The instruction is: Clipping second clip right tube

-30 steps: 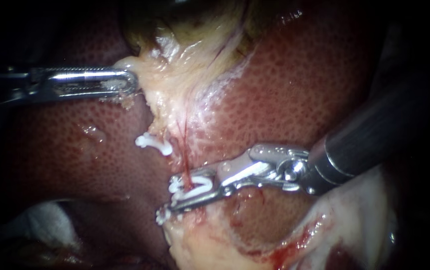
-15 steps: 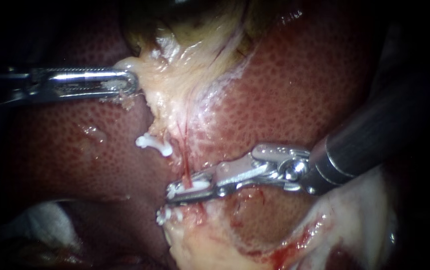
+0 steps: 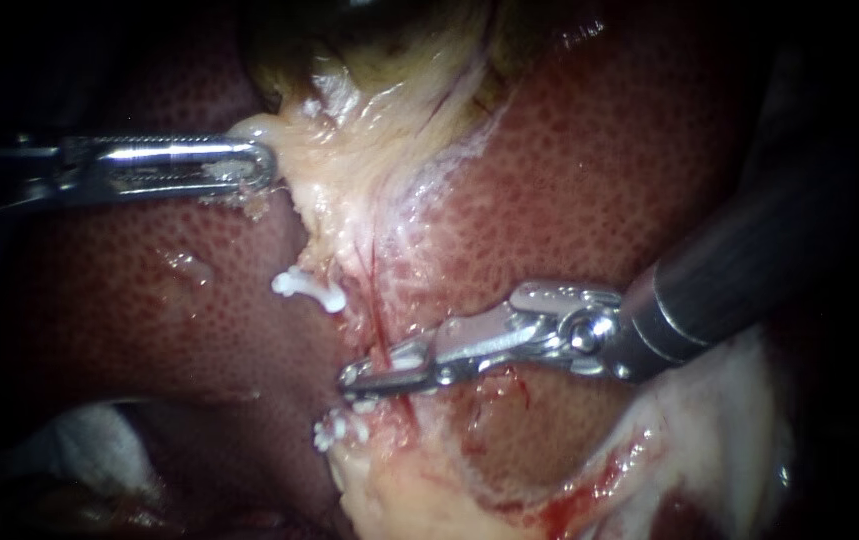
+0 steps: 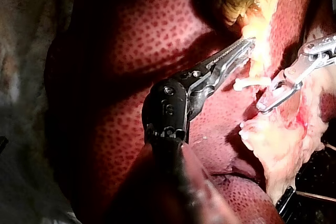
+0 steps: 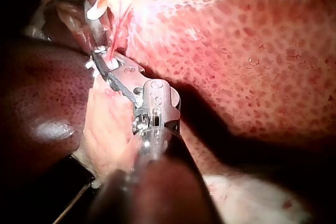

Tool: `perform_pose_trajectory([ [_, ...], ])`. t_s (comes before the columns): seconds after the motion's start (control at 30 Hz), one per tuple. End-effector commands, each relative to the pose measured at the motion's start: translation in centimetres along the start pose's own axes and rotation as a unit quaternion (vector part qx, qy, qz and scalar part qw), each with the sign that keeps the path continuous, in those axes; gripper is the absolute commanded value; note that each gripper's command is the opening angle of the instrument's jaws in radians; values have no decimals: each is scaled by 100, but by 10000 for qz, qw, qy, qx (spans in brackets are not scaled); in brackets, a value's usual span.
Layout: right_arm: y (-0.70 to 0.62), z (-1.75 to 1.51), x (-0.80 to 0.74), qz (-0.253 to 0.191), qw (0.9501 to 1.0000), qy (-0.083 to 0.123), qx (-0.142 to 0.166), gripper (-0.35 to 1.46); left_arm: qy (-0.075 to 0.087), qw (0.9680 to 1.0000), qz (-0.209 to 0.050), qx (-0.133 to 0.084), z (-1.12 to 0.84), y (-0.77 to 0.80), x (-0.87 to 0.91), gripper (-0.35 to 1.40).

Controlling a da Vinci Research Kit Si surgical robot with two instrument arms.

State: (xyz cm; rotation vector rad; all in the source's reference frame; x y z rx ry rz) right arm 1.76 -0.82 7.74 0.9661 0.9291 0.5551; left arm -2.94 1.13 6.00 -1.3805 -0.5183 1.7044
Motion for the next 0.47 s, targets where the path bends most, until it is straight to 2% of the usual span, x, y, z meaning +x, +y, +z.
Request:
perform_pose_trajectory([
  [0.03, -1, 1, 0, -7, 10000, 6, -14, -35, 0, 10000, -1, -1, 0, -1, 0, -35],
  [0.47, -1, 1, -1, -9, 10000, -2, -1, -35, 0, 10000, 0, -1, 1, -2, 0, -35],
])
